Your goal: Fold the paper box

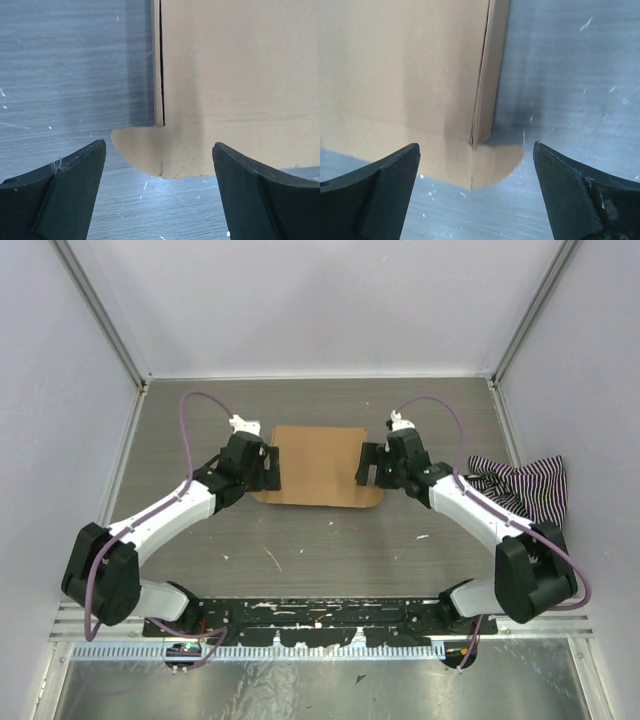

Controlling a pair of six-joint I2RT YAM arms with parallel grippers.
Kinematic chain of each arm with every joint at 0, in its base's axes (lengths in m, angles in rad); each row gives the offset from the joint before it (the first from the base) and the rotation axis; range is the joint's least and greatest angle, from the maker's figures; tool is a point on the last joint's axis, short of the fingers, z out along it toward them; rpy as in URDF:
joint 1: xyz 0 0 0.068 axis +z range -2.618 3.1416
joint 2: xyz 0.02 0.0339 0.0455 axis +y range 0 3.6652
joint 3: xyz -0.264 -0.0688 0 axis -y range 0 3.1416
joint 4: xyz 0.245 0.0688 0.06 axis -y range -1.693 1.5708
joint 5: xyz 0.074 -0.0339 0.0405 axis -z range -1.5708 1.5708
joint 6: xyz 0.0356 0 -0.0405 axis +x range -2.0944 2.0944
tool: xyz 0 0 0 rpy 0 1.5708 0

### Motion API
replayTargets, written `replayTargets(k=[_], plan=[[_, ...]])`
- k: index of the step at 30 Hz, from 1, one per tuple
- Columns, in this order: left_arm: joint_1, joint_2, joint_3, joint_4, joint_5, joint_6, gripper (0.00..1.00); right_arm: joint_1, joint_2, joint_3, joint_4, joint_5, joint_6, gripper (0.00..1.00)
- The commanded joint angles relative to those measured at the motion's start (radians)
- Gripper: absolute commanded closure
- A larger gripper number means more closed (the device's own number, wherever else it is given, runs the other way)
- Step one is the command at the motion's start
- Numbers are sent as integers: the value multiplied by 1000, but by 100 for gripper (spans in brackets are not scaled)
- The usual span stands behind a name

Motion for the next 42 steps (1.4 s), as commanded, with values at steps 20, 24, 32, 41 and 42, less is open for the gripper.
replayTargets(k=[20,24,32,41,42], plan=[[-3,61,-108,178,104,21,11,178,8,-89,4,234,26,5],[-3,52,-107,170,72,38,11,179,2,-64,-31,269,13,4],[-3,81,-99,211,76,51,11,181,15,-75,62,112,-3,4],[-3,99,-107,231,111,53,12,191,32,-96,110,75,0,6],[-2,100,-108,227,114,51,12,192,35,-95,112,70,0,6]])
